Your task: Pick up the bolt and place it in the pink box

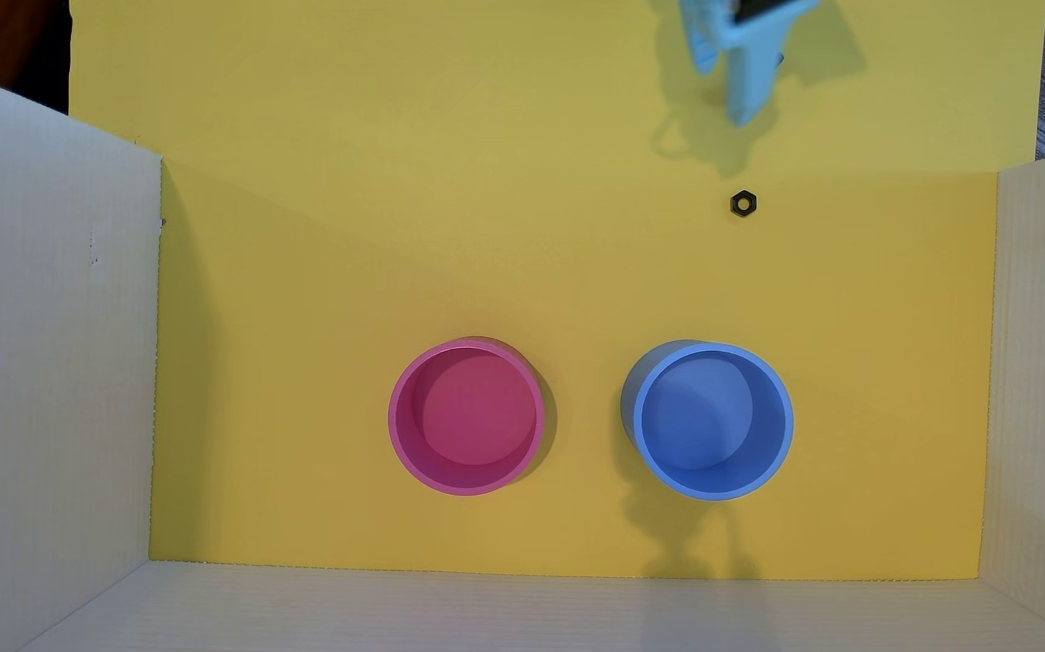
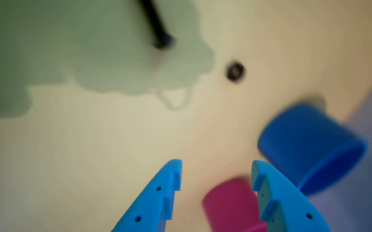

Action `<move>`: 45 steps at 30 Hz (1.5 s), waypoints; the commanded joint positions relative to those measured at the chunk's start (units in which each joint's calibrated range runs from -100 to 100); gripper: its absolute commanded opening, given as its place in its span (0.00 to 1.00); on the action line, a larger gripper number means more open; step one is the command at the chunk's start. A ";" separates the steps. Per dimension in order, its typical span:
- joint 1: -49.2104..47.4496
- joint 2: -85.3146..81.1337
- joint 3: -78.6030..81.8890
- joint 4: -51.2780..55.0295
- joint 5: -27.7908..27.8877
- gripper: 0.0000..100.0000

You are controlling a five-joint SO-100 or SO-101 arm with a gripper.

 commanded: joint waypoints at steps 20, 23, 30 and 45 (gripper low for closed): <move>-7.91 20.28 -5.41 -4.93 0.83 0.16; -8.79 24.06 -4.78 -8.79 -0.31 0.16; -11.07 29.62 -3.42 -13.17 -1.56 0.16; -10.78 30.46 -0.53 -14.97 -3.18 0.16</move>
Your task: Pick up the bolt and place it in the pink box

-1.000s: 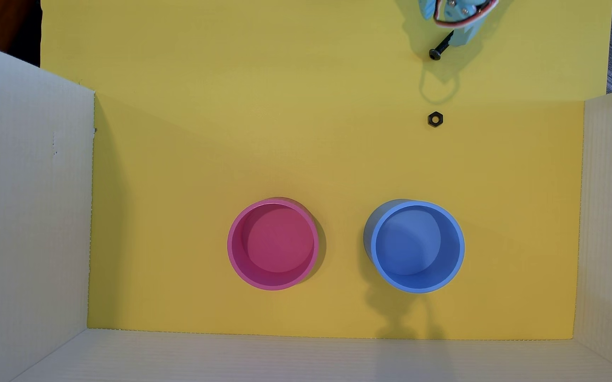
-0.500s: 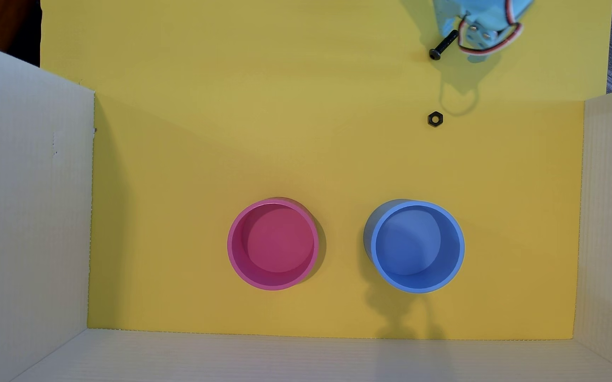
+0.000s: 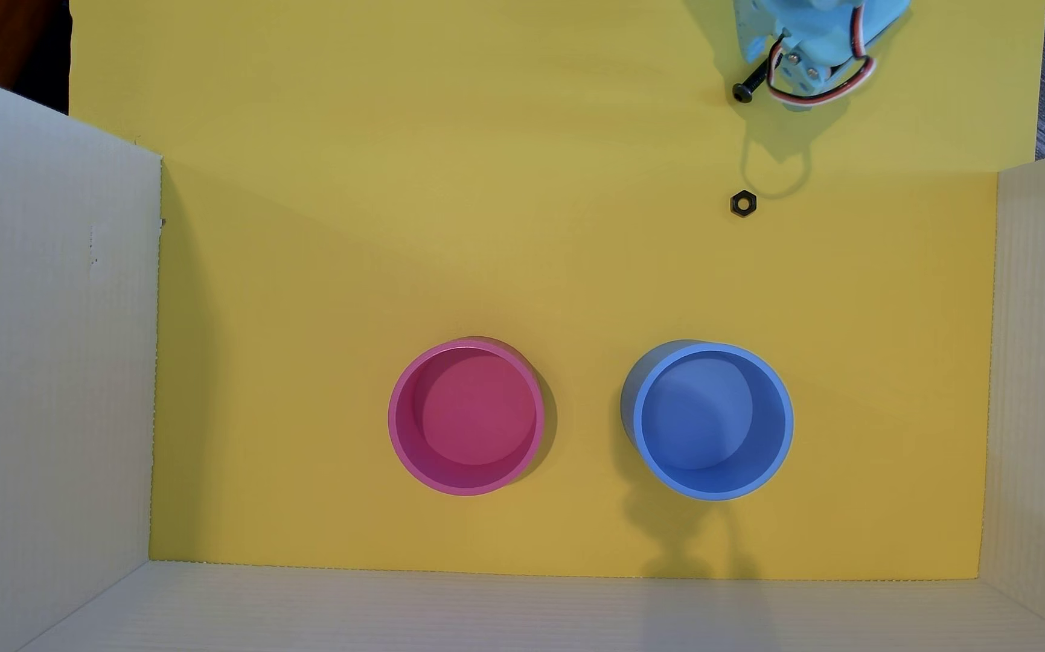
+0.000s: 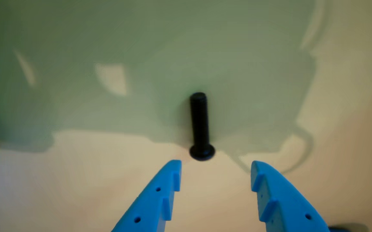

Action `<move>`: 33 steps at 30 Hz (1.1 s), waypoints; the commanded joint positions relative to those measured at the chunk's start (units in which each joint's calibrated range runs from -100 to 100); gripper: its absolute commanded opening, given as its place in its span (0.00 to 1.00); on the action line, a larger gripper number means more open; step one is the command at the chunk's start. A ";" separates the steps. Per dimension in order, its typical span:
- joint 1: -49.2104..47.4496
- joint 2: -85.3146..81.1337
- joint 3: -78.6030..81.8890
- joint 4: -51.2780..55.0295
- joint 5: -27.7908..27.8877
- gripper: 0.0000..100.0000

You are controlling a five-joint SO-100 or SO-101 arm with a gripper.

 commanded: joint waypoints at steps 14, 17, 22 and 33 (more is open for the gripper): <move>-0.36 0.21 3.00 -3.07 -0.46 0.16; -0.28 0.21 4.17 -5.30 -0.46 0.16; -0.65 0.29 4.63 -5.73 -0.25 0.16; -0.80 10.05 0.46 -5.47 -0.04 0.07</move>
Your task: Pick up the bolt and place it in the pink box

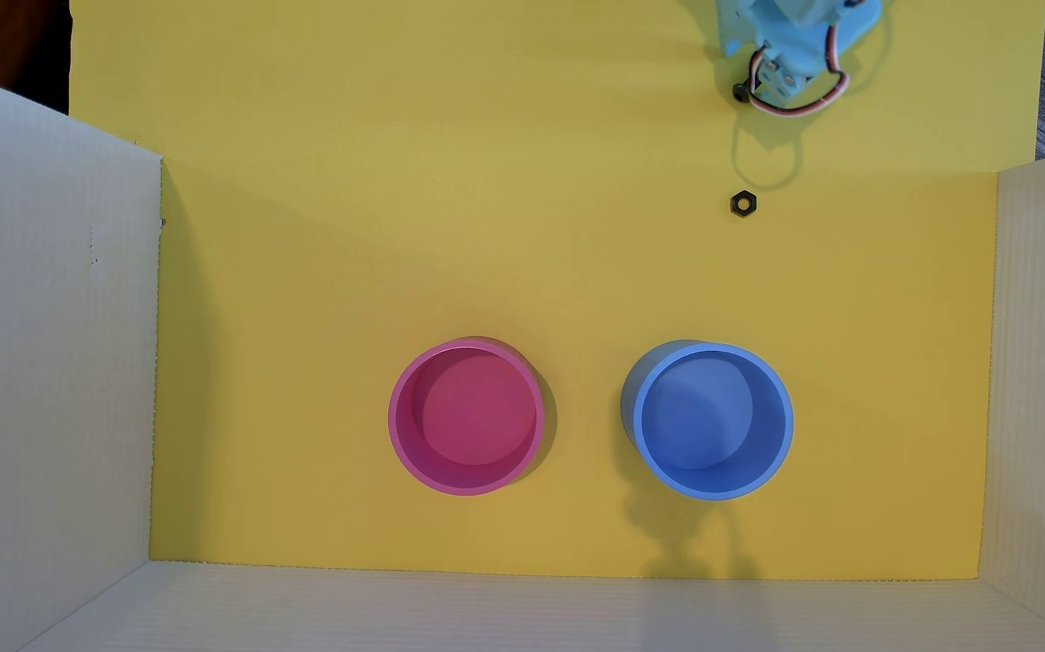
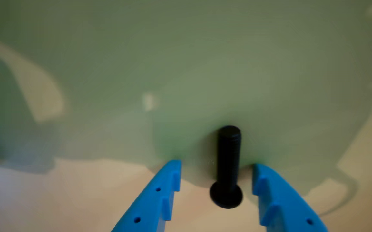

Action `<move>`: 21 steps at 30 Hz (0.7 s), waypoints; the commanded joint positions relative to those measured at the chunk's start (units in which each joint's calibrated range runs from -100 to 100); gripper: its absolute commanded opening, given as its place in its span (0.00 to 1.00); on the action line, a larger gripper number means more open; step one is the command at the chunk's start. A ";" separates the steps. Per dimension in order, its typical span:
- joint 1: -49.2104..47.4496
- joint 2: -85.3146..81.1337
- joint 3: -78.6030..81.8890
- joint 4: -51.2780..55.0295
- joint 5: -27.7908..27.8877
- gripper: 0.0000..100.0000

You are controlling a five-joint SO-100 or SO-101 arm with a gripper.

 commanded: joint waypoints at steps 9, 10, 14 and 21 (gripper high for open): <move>0.67 1.41 -1.79 -0.59 -0.26 0.01; 0.96 1.16 -1.88 -0.59 -0.26 0.01; 7.14 -4.48 -6.22 0.10 -0.26 0.01; 22.01 -16.69 -9.39 3.44 -0.16 0.01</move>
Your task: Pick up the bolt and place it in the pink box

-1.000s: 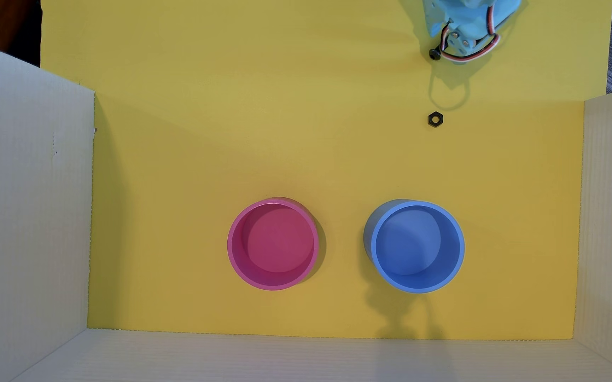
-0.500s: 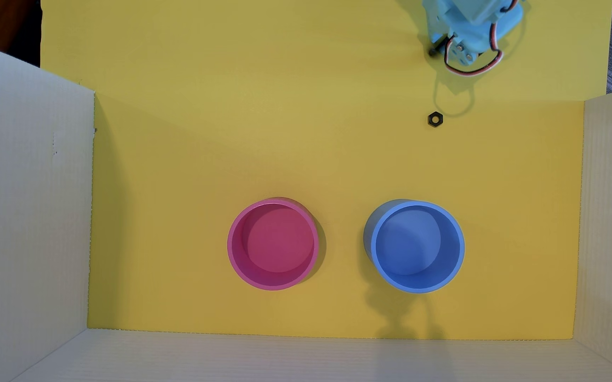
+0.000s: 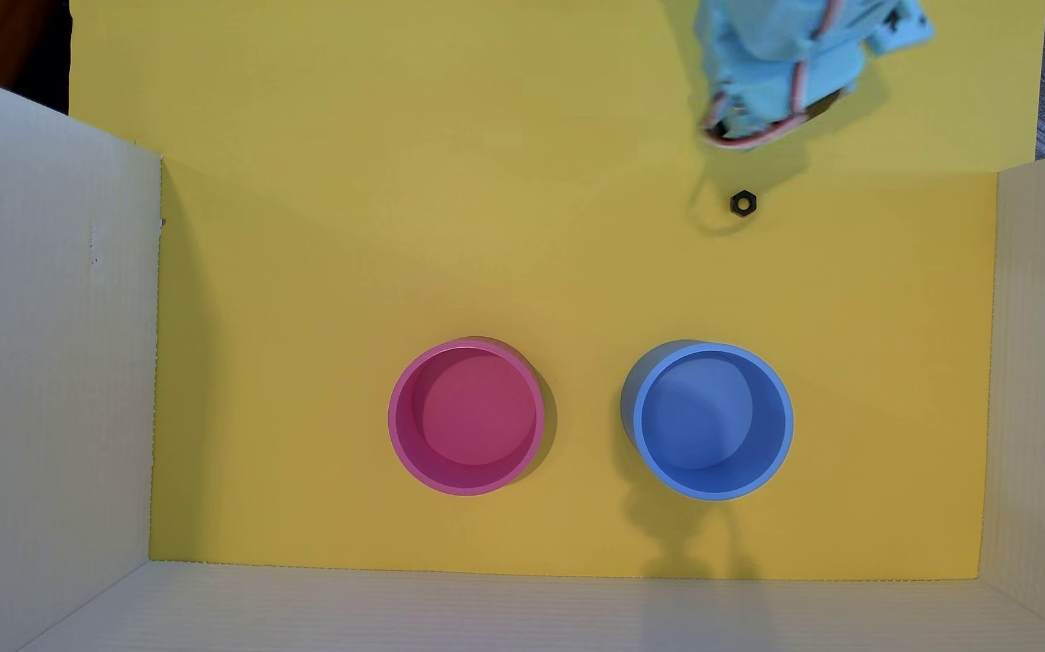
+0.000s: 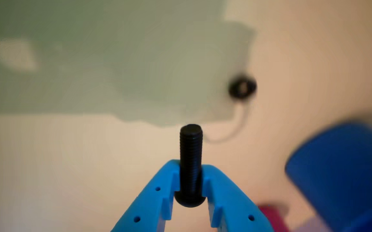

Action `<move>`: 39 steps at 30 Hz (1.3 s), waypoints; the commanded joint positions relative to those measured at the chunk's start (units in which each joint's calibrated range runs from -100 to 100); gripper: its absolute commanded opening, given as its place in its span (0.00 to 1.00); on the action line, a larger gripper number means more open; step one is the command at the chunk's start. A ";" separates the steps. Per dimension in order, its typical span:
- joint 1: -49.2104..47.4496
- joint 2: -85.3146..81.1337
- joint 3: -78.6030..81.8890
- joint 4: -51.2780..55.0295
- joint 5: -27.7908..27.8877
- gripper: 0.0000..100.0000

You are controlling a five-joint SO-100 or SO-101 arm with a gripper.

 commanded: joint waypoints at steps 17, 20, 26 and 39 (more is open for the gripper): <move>23.84 4.18 -26.24 0.36 -3.60 0.01; 23.84 12.26 -33.02 0.36 -4.07 0.01; 24.28 25.48 -46.23 0.79 -4.59 0.01; 28.26 42.73 -63.78 1.04 -5.00 0.01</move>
